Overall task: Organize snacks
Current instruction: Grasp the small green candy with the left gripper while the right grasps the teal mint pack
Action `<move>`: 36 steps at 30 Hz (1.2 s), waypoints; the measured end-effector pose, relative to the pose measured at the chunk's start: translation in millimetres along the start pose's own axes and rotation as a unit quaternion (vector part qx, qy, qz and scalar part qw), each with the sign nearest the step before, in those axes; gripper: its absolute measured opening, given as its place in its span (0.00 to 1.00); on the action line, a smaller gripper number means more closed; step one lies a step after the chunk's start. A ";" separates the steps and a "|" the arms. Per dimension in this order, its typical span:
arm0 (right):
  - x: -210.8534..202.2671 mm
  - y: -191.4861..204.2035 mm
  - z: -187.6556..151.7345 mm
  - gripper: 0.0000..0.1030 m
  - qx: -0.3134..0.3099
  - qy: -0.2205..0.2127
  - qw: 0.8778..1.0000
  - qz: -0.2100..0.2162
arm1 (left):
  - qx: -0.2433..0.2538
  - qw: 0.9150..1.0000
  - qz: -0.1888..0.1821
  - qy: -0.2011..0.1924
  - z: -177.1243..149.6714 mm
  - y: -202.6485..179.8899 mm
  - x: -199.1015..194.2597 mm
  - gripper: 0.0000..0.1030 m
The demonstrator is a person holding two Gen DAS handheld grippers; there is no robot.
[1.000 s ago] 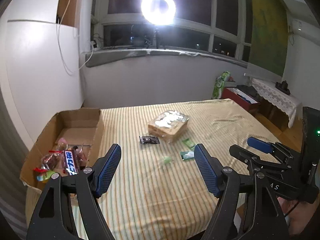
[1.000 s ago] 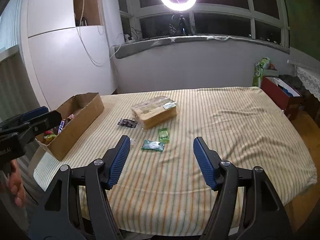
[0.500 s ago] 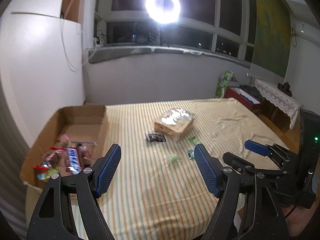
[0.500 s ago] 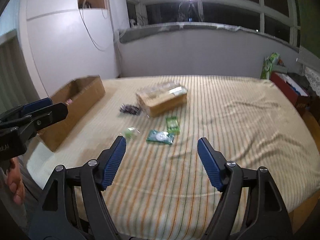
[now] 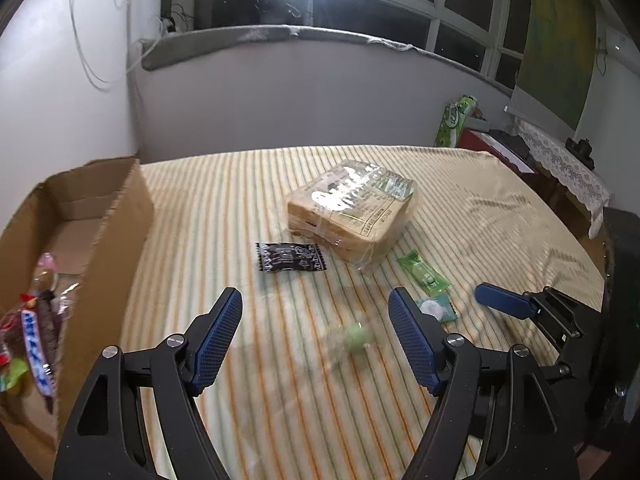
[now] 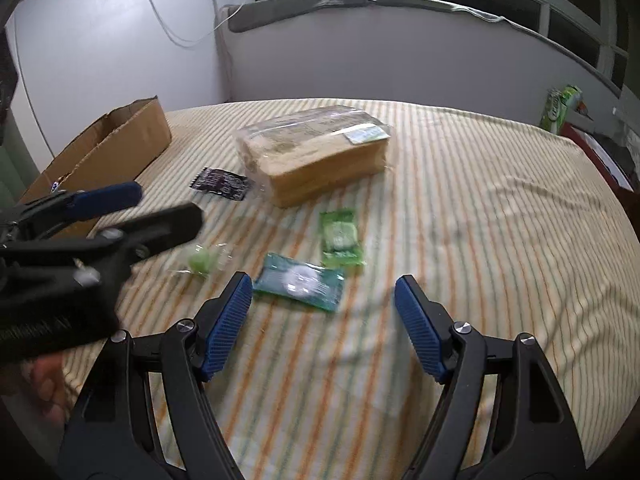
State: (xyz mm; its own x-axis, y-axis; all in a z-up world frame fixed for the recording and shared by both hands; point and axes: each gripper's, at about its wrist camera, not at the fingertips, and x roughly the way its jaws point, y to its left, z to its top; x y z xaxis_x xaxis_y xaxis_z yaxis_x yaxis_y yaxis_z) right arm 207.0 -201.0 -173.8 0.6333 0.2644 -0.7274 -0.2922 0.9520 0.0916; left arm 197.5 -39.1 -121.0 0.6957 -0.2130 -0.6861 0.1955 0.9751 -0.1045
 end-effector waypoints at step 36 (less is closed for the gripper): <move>-10.7 -13.2 -15.3 0.33 0.011 -0.014 1.000 0.019 | -0.002 0.999 -0.041 0.027 -12.5 6.3 27.6 0.15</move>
State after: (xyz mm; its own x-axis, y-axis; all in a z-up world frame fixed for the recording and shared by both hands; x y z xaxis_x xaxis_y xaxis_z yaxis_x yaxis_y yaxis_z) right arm 193.1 -218.7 -177.6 0.6418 0.3049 -0.7036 -0.3007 0.9441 0.1349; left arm 209.2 -38.1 -149.5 0.6396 -0.2881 -0.7127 0.2472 0.9549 -0.1643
